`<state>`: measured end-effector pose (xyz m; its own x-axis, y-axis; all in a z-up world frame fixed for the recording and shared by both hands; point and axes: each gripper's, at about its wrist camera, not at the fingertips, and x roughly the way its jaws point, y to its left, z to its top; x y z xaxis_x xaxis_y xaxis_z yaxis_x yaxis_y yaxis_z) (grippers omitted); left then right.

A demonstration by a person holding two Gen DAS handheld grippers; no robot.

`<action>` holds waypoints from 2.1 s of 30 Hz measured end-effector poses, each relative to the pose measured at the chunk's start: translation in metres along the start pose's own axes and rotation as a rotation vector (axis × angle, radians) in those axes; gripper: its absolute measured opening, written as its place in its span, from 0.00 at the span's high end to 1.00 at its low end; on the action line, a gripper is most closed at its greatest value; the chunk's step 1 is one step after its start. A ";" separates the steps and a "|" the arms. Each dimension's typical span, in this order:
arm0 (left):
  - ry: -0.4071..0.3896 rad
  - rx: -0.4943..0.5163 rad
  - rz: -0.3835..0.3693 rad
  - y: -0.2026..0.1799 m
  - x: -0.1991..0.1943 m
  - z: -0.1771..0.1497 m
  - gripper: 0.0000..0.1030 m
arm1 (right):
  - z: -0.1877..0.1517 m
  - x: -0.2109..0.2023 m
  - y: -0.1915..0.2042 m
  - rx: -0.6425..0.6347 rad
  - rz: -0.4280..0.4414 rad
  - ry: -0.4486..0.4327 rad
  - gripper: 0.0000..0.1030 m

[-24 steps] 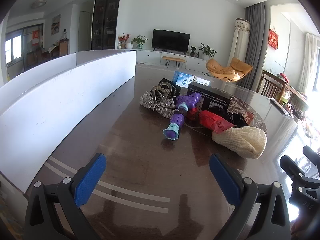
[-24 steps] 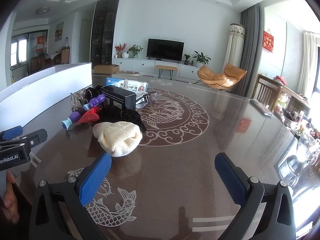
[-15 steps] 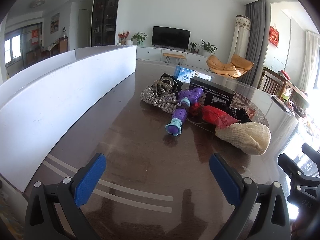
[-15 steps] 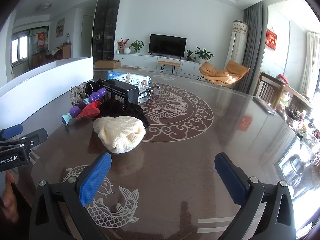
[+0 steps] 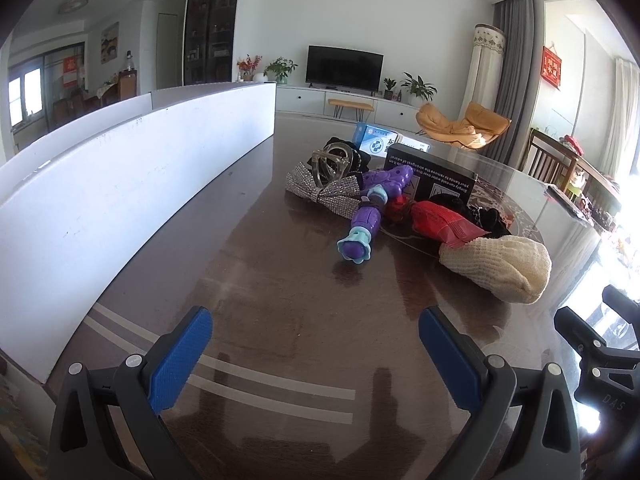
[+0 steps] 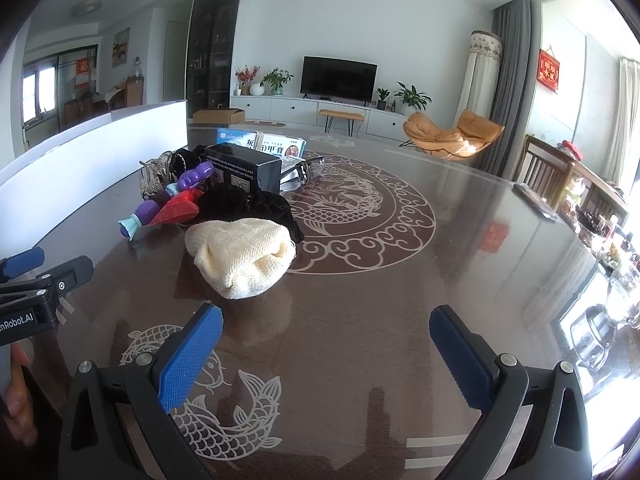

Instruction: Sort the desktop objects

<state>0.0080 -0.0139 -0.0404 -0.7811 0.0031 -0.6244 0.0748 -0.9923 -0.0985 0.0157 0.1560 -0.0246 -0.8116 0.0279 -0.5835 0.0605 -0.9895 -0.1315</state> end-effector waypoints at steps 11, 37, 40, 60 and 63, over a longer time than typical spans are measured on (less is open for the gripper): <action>0.039 -0.011 0.011 0.003 0.007 -0.002 0.00 | 0.015 0.017 0.002 -0.064 0.029 0.104 0.00; 0.133 0.056 0.075 -0.003 0.020 -0.003 0.00 | 0.058 0.105 0.049 -0.245 0.379 0.416 0.18; 0.140 0.060 0.077 -0.002 0.021 -0.003 0.00 | 0.056 0.097 0.051 -0.275 0.410 0.390 0.39; 0.263 -0.027 -0.286 -0.019 0.039 0.100 0.00 | 0.010 0.052 -0.037 -0.131 0.302 0.300 0.37; 0.331 0.031 -0.318 -0.049 0.058 0.113 0.09 | 0.008 0.055 -0.038 -0.125 0.298 0.287 0.31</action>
<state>-0.1108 0.0214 0.0155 -0.5216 0.3428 -0.7813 -0.1592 -0.9388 -0.3056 -0.0359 0.1939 -0.0455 -0.5548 -0.2008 -0.8074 0.3522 -0.9359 -0.0093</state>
